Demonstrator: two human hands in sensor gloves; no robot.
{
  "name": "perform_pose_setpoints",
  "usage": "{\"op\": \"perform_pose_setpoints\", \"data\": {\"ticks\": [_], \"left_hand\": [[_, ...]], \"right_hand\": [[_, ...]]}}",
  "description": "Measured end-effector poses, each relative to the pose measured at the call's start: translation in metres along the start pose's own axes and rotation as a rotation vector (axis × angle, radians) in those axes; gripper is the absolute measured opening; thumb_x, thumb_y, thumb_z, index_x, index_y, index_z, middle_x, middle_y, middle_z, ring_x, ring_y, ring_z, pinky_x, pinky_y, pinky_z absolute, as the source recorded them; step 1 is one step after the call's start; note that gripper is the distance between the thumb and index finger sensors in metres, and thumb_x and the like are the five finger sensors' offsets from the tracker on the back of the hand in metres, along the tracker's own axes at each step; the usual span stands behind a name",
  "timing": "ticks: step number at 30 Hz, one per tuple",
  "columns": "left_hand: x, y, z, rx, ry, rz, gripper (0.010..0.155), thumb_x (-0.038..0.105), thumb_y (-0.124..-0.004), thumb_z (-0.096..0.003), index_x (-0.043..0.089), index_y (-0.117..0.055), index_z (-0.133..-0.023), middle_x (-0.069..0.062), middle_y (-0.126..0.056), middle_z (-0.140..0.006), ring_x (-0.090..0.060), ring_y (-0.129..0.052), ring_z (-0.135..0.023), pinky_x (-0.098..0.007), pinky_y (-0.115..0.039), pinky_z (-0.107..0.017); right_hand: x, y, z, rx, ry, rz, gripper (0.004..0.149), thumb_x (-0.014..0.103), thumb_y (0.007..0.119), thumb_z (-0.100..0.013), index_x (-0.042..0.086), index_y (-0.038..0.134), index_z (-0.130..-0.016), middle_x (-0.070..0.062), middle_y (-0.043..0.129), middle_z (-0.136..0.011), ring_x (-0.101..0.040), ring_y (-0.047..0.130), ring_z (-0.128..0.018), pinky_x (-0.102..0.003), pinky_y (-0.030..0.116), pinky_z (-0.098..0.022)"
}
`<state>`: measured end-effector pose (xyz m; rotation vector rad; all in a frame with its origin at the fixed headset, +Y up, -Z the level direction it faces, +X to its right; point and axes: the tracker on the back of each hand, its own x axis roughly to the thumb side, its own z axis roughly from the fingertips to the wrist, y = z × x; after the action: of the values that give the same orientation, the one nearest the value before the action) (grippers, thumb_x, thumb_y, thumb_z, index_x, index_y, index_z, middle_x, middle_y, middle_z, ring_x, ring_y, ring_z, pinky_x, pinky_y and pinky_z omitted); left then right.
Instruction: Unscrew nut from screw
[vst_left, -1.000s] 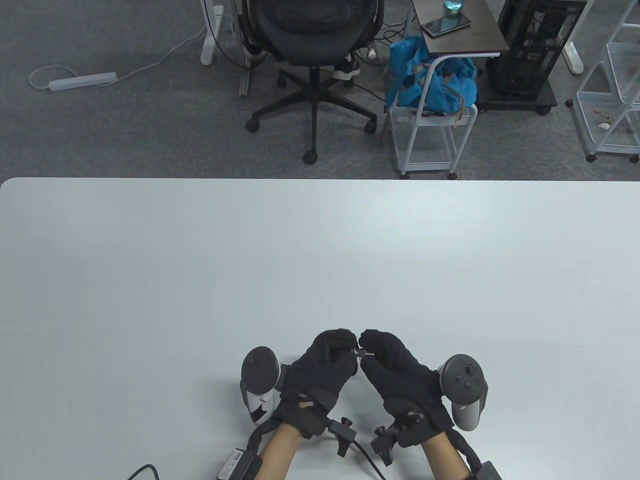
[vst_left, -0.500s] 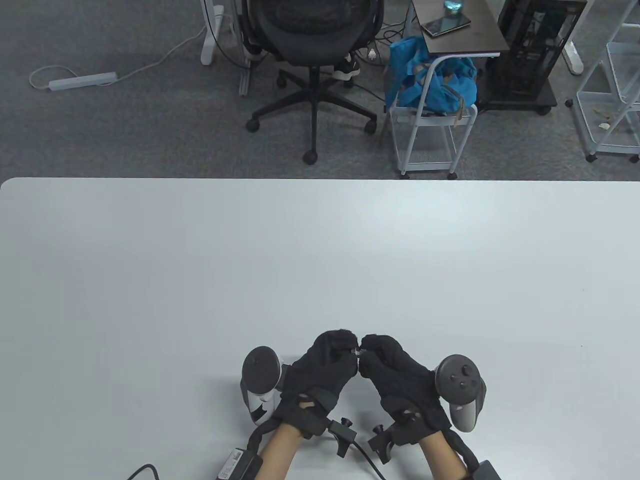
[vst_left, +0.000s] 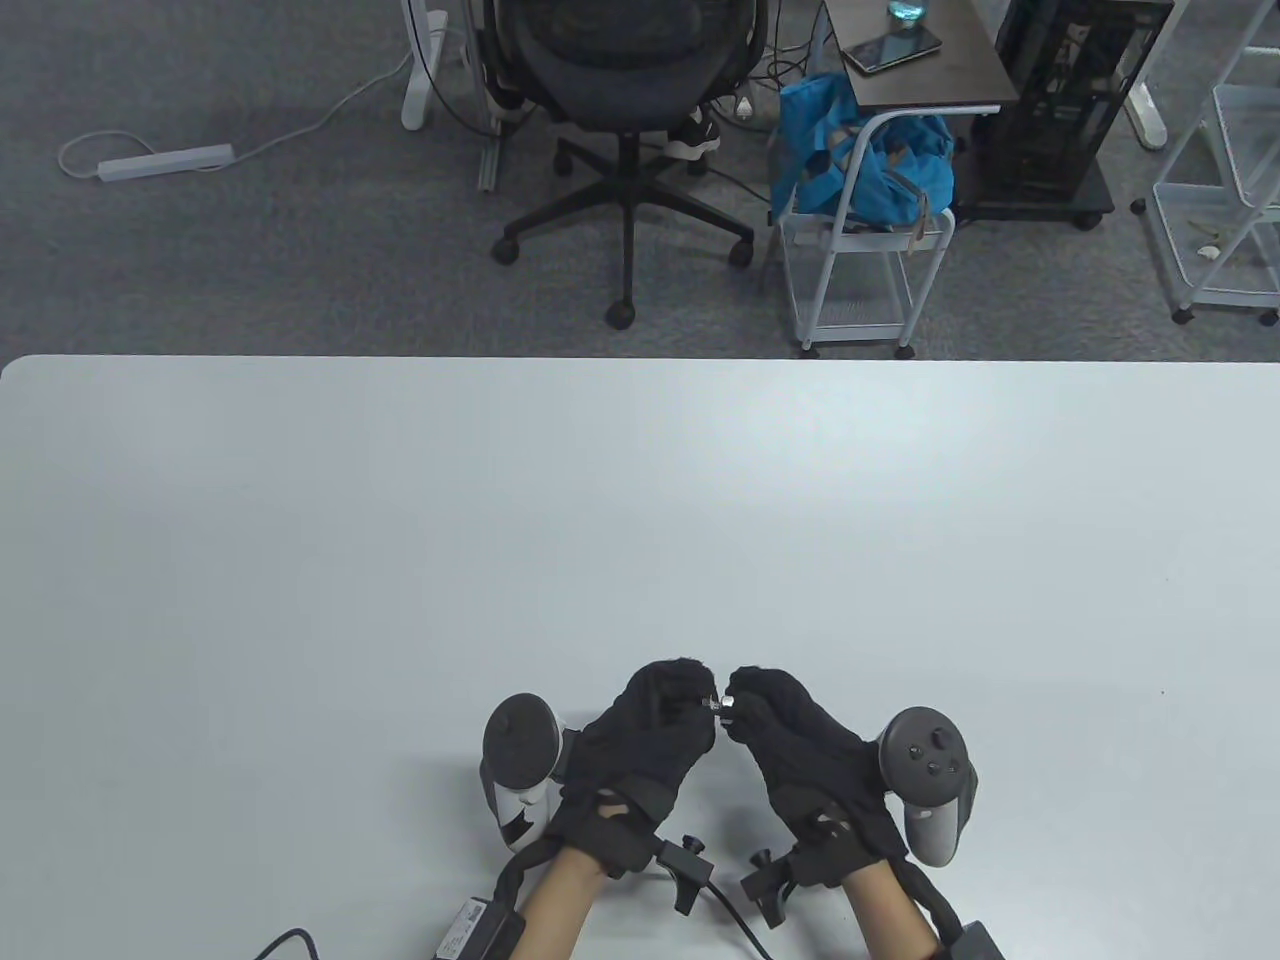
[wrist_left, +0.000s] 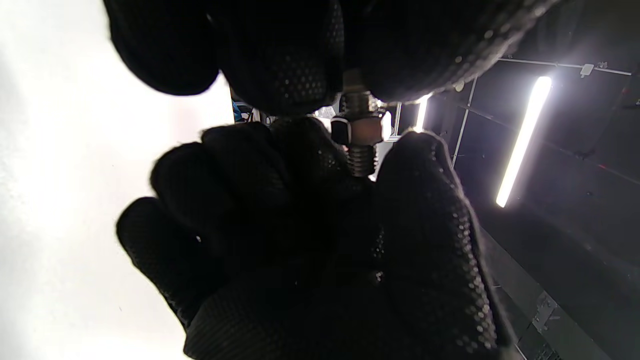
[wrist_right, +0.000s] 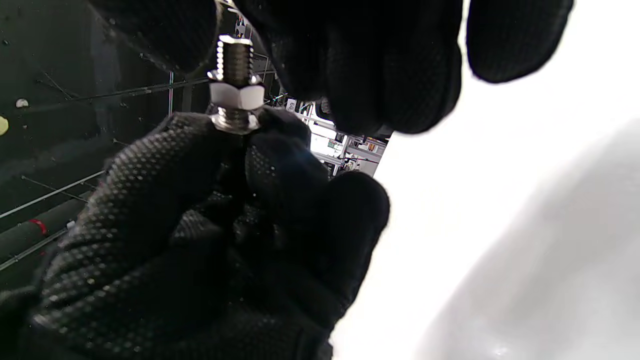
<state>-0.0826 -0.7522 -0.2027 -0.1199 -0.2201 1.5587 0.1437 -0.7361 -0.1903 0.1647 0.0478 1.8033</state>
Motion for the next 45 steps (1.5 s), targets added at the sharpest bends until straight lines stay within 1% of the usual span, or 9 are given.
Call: {"op": "perform_pose_setpoints", "data": {"ticks": [9,13,16,22,27,33,39,42,45], "left_hand": [[-0.003,0.000,0.000,0.001,0.010,-0.009,0.048,0.036,-0.086,-0.0482,0.025,-0.076,-0.094,-0.015,-0.086,-0.087,-0.022,-0.096,-0.054,-0.056,-0.080,-0.054],[-0.002,0.001,0.000,0.017,0.015,0.016,0.048,0.036,-0.086,-0.0481,0.025,-0.076,-0.094,-0.015,-0.086,-0.087,-0.022,-0.096,-0.054,-0.056,-0.080,-0.054],[-0.002,0.001,0.001,0.015,0.014,0.017,0.048,0.036,-0.086,-0.0484,0.025,-0.075,-0.094,-0.015,-0.086,-0.087,-0.022,-0.096,-0.054,-0.056,-0.080,-0.054],[-0.002,0.001,0.000,0.009,0.006,0.010,0.048,0.036,-0.086,-0.0483,0.025,-0.076,-0.094,-0.015,-0.086,-0.087,-0.022,-0.096,-0.054,-0.056,-0.080,-0.054],[-0.002,0.000,0.000,0.004,-0.001,-0.007,0.048,0.036,-0.086,-0.0483,0.025,-0.075,-0.094,-0.015,-0.086,-0.087,-0.022,-0.096,-0.054,-0.056,-0.080,-0.054],[-0.002,0.001,0.000,0.006,0.009,0.000,0.048,0.035,-0.086,-0.0483,0.025,-0.076,-0.094,-0.015,-0.086,-0.087,-0.022,-0.096,-0.054,-0.056,-0.080,-0.054],[-0.002,0.001,0.001,0.016,0.015,0.019,0.048,0.036,-0.086,-0.0485,0.025,-0.075,-0.094,-0.015,-0.086,-0.087,-0.022,-0.096,-0.054,-0.056,-0.080,-0.054],[-0.002,0.001,0.001,0.016,0.015,0.017,0.048,0.036,-0.086,-0.0484,0.025,-0.075,-0.094,-0.015,-0.086,-0.087,-0.022,-0.096,-0.054,-0.056,-0.080,-0.054],[-0.002,0.001,0.001,0.011,0.010,0.008,0.048,0.035,-0.086,-0.0484,0.025,-0.076,-0.094,-0.015,-0.086,-0.087,-0.022,-0.096,-0.054,-0.056,-0.080,-0.054]], "right_hand": [[0.013,0.005,0.003,-0.036,-0.106,0.102,0.053,0.037,0.075,-0.055,0.009,0.067,-0.099,-0.010,0.088,-0.076,-0.035,0.092,-0.061,-0.061,0.074,-0.056],[0.016,0.004,0.003,0.021,-0.122,0.053,0.050,0.030,0.079,-0.054,0.021,0.065,-0.102,-0.016,0.071,-0.098,-0.042,0.077,-0.084,-0.066,0.065,-0.063],[0.016,0.003,0.002,0.042,-0.116,-0.006,0.053,0.031,0.080,-0.054,0.022,0.064,-0.103,-0.019,0.061,-0.106,-0.045,0.069,-0.090,-0.068,0.060,-0.065],[0.003,0.003,0.003,0.004,-0.011,0.018,0.067,0.053,0.067,-0.057,0.007,0.064,-0.105,-0.026,0.074,-0.097,-0.051,0.077,-0.079,-0.070,0.062,-0.058],[0.002,0.006,0.001,0.032,-0.005,0.004,0.057,0.047,0.068,-0.057,0.004,0.073,-0.094,-0.015,0.092,-0.073,-0.040,0.093,-0.057,-0.064,0.073,-0.053],[0.010,0.005,0.002,0.003,-0.076,0.062,0.055,0.038,0.075,-0.055,0.007,0.067,-0.100,-0.012,0.088,-0.079,-0.036,0.092,-0.064,-0.061,0.074,-0.056],[0.014,0.003,0.002,0.026,-0.106,0.016,0.052,0.029,0.081,-0.053,0.021,0.066,-0.102,-0.014,0.071,-0.099,-0.041,0.077,-0.085,-0.064,0.066,-0.063],[0.012,0.003,0.002,0.047,-0.092,-0.034,0.059,0.035,0.079,-0.054,0.016,0.059,-0.107,-0.020,0.062,-0.105,-0.046,0.069,-0.090,-0.067,0.061,-0.064],[0.006,0.004,0.003,0.011,-0.049,-0.003,0.069,0.053,0.069,-0.057,0.010,0.056,-0.109,-0.025,0.062,-0.104,-0.051,0.069,-0.088,-0.069,0.060,-0.061]]}}
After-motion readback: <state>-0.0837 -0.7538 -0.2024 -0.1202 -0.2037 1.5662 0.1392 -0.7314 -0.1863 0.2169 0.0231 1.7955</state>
